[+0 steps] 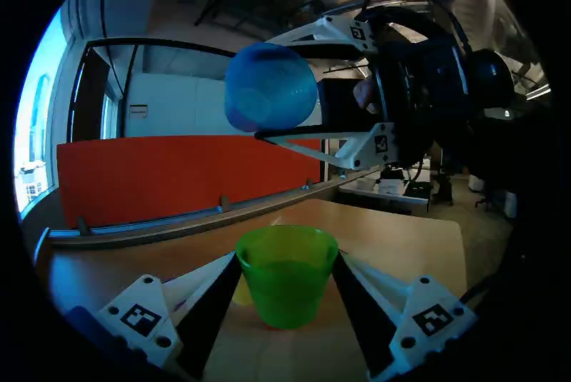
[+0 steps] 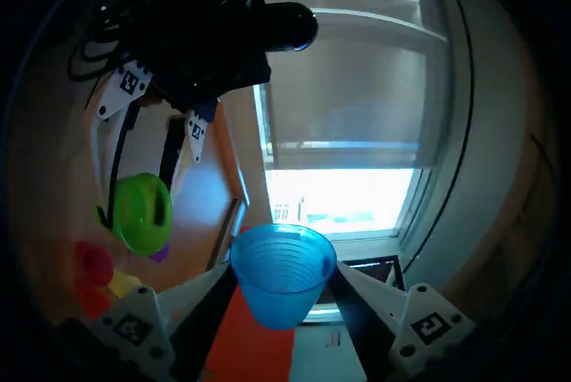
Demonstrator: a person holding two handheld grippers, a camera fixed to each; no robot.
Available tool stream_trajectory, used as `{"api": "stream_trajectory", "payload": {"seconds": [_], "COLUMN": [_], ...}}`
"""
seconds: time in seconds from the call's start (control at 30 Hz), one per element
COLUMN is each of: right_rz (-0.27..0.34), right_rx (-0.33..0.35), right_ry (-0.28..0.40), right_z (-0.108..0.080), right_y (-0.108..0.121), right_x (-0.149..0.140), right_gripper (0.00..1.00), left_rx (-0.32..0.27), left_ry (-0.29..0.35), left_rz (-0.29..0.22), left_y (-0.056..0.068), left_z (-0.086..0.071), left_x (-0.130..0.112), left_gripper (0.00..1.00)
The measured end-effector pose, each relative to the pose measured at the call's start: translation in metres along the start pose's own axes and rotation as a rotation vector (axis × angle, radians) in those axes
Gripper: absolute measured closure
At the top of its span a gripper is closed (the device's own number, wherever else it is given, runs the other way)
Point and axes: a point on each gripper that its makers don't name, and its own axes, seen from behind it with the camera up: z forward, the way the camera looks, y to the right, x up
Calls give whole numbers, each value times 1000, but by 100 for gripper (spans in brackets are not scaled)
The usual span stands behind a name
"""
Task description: Pour water
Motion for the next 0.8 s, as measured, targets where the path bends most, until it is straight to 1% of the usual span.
{"api": "stream_trajectory", "payload": {"seconds": [0.2, 0.33, 0.6, 0.8], "right_rz": [110, 204, 435, 633], "right_rx": [-12, -22, -36, -1], "right_ry": [1, -4, -14, -38], "right_z": [-2, -5, -12, -20], "right_y": [-6, -8, -17, -36], "right_x": [-11, -22, -41, -52], "right_gripper": [11, 11, 11, 11], "left_rx": [3, 7, 13, 14], "left_ry": [-10, -16, -25, -34], "left_rz": [-2, -2, -2, -1], "left_y": [-2, -3, -6, -7], "left_z": [-1, -1, 0, 0], "left_x": [-2, -4, -7, -8], "left_gripper": [14, 14, 14, 14]}}
